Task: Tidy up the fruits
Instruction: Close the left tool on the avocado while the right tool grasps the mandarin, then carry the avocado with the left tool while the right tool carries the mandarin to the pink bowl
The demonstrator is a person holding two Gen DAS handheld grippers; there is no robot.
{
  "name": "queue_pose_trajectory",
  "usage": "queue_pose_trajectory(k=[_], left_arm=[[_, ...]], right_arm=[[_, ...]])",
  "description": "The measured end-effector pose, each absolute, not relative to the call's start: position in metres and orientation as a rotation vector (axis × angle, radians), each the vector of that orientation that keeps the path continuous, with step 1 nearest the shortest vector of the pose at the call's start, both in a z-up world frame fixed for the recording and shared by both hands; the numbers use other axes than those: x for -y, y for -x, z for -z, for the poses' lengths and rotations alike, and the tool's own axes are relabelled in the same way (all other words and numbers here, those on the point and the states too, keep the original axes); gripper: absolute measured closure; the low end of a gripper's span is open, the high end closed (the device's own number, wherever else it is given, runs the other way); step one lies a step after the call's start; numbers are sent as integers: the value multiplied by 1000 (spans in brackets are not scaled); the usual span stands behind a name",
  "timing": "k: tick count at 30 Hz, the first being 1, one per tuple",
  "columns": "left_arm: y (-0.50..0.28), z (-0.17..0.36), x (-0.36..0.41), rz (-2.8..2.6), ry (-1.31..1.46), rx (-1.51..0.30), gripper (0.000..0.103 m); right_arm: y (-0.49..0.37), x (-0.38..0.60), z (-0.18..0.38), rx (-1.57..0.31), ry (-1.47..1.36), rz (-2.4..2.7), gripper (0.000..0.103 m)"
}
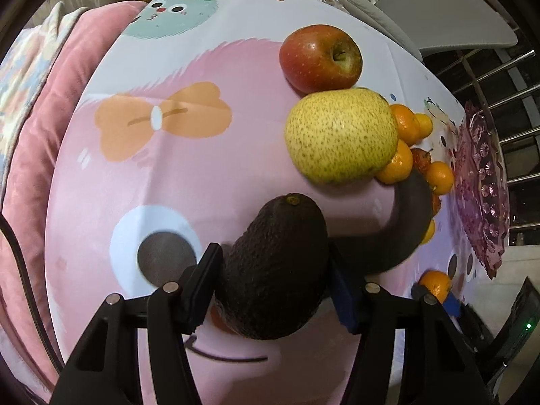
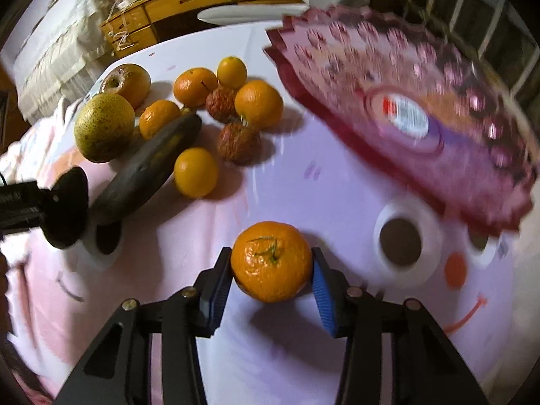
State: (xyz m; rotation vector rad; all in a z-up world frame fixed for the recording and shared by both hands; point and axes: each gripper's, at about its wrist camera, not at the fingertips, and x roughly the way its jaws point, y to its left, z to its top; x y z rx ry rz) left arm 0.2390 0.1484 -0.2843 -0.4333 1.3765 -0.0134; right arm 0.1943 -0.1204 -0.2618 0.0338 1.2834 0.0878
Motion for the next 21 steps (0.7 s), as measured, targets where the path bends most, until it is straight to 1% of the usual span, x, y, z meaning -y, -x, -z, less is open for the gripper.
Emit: queue_pose_trajectory(k=[9, 21], left_arm=[[-199, 253, -144, 52, 432, -1358, 45], [-179, 191, -100, 195, 422, -1304, 45]], right_arm=[[-144, 138, 244, -1396, -269, -60, 58], [-135, 192, 184, -1342, -370, 18, 58]])
